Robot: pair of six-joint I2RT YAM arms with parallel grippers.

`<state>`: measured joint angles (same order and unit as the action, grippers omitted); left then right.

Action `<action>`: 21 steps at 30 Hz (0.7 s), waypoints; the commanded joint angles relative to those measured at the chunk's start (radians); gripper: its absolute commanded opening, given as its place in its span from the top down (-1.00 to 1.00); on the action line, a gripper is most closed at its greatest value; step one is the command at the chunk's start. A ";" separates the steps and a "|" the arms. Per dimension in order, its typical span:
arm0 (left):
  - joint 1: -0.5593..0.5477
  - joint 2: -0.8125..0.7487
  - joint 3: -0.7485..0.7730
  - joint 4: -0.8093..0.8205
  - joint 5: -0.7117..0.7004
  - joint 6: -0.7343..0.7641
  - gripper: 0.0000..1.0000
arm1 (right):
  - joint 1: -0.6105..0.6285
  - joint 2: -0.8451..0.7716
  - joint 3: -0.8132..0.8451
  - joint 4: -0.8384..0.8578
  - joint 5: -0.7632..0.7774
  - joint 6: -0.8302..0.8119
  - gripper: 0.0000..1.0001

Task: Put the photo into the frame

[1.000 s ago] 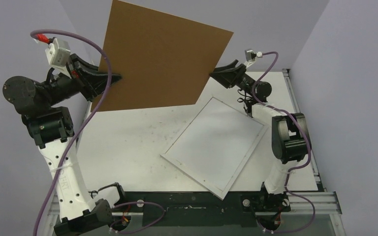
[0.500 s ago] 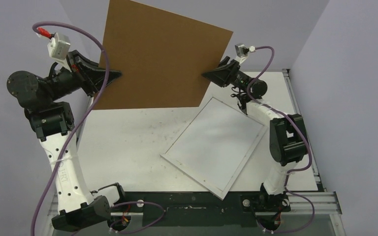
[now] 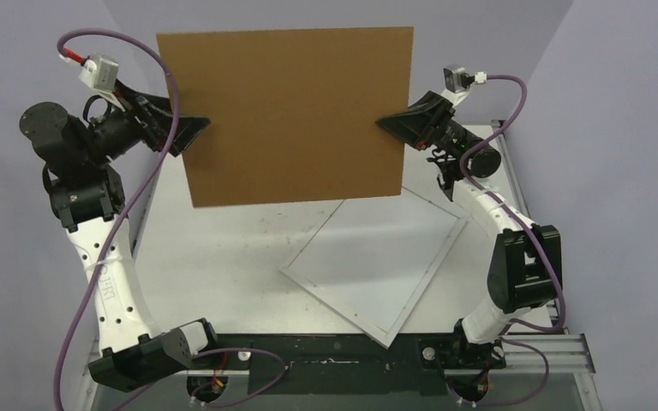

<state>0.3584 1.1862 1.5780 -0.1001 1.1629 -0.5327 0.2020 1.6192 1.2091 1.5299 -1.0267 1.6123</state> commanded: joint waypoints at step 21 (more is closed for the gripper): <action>-0.245 -0.033 -0.200 -0.769 -0.554 1.034 -0.93 | -0.124 -0.291 0.283 -1.448 0.617 -0.904 0.89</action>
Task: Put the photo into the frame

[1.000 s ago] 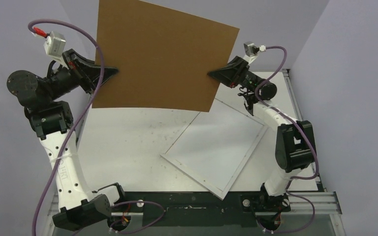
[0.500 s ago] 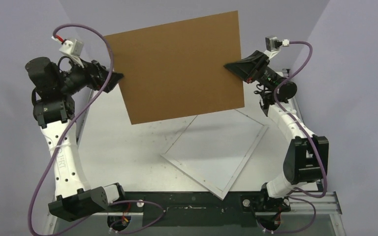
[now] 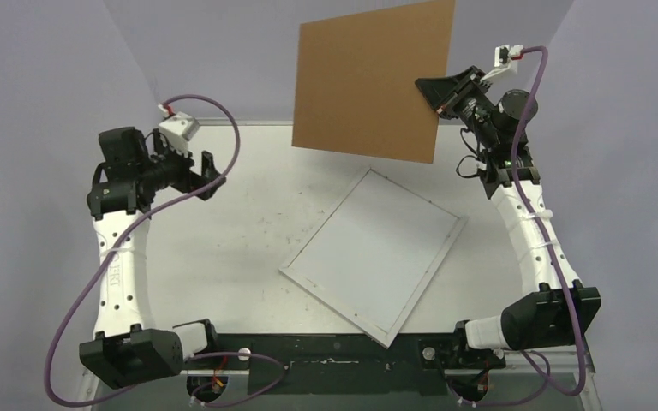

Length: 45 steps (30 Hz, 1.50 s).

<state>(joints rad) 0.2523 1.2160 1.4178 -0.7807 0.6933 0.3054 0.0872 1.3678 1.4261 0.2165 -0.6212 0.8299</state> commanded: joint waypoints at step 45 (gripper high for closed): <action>-0.811 0.373 -0.446 0.173 -0.462 0.106 -0.48 | -0.026 -0.239 0.108 -0.390 0.327 -0.272 0.89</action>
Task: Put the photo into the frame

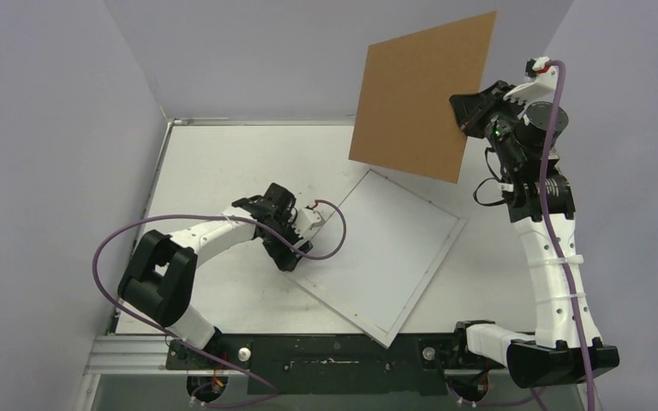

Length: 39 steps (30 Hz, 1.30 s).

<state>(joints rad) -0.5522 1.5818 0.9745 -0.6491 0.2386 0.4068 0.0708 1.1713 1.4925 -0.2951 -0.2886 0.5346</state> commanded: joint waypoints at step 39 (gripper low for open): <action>0.227 0.117 0.168 0.145 -0.323 0.208 0.43 | -0.012 -0.059 -0.013 0.123 -0.083 0.081 0.89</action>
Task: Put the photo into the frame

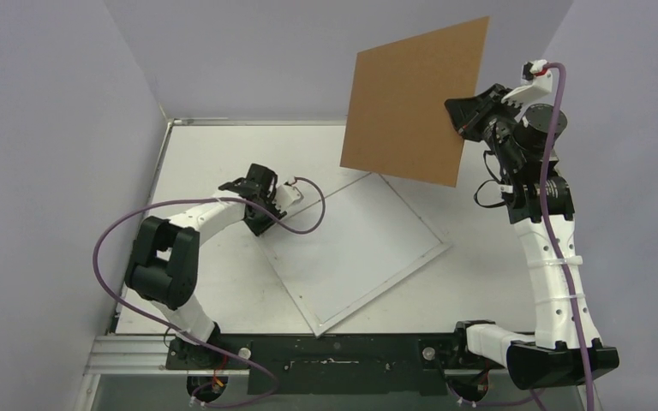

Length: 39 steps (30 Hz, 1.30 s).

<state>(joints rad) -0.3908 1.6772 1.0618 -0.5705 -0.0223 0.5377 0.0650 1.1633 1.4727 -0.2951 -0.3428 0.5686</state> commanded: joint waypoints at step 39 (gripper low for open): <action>0.207 -0.050 0.101 -0.120 0.256 -0.028 -0.01 | -0.025 -0.095 -0.091 0.149 -0.100 0.135 0.89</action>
<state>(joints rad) -0.1802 1.6608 1.1843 -0.7704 0.2398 0.5861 0.0460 1.0771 1.3590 -0.3084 -0.4210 0.6613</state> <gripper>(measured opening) 0.499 0.073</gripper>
